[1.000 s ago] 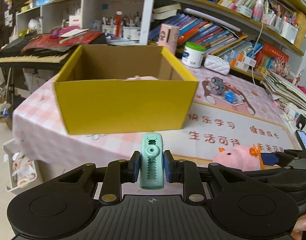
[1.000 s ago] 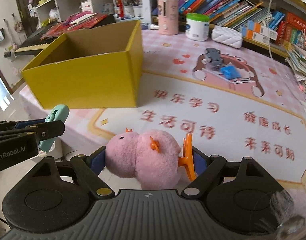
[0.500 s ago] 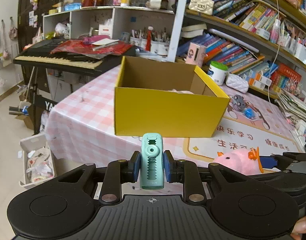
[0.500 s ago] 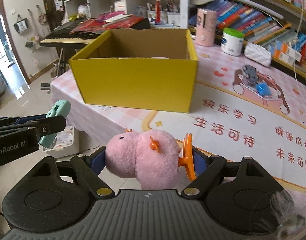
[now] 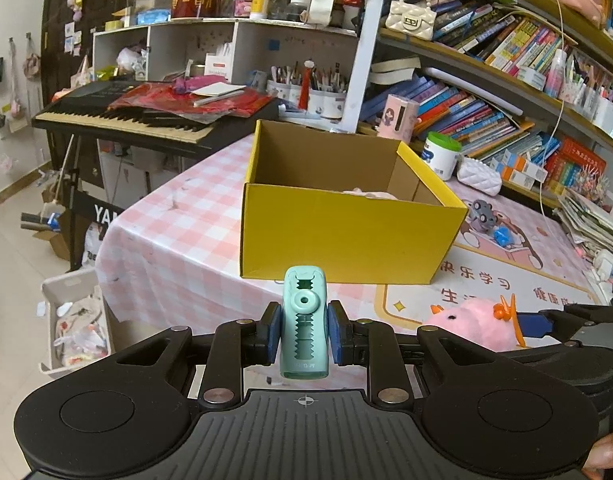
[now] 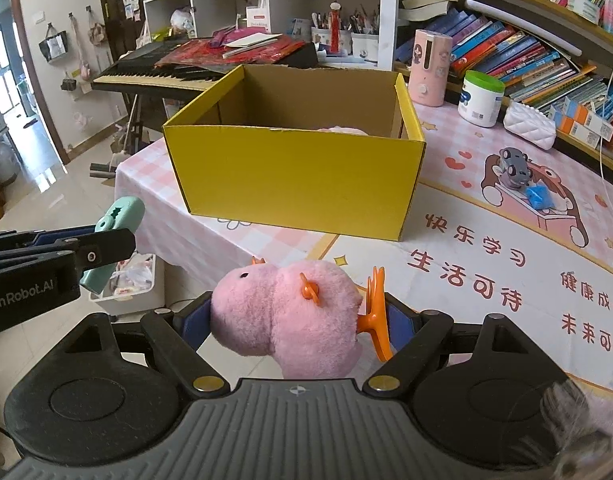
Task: Organize objects
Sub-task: 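Carry the green toy and pink plush over the yellow box with both tools, then lower the green toy and plush into the box and open both tools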
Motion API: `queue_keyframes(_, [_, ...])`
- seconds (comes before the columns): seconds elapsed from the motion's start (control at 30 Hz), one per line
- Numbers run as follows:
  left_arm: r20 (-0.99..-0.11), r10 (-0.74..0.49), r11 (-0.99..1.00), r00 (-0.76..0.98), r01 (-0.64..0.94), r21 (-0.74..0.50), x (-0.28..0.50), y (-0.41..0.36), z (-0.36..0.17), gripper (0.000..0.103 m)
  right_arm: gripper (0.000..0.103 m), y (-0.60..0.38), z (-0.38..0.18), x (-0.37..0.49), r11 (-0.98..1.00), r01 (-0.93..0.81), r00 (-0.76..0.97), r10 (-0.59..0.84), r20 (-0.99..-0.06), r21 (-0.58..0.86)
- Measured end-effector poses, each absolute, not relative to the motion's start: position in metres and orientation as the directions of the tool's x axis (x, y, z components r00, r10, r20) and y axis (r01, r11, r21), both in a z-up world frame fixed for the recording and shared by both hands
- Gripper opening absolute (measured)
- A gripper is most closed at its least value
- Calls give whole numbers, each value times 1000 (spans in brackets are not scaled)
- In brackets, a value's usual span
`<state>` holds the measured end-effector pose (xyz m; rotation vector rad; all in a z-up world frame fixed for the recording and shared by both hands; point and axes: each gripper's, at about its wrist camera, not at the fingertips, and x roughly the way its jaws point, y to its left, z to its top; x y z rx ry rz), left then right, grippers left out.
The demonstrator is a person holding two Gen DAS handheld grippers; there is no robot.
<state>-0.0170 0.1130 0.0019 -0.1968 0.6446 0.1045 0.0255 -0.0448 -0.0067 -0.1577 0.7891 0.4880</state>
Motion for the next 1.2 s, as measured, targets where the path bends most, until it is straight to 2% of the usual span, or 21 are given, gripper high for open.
queue_keyframes(0.47, [-569,61,980,820,-156,-120,18,121,17,23,83,-36,8,63,878,-474,647,393,-654,59])
queue_keyframes(0.83, [-520,85,976,850,-177,-130,77,123,34,23,83,-38,47,109,868,-496,768,448,-458,17])
queue_keyframes(1.2, [-553,180,954,813,-281,-103,123,127,25,23,83,-17,35,183,798,-603,688,508,-518,-19])
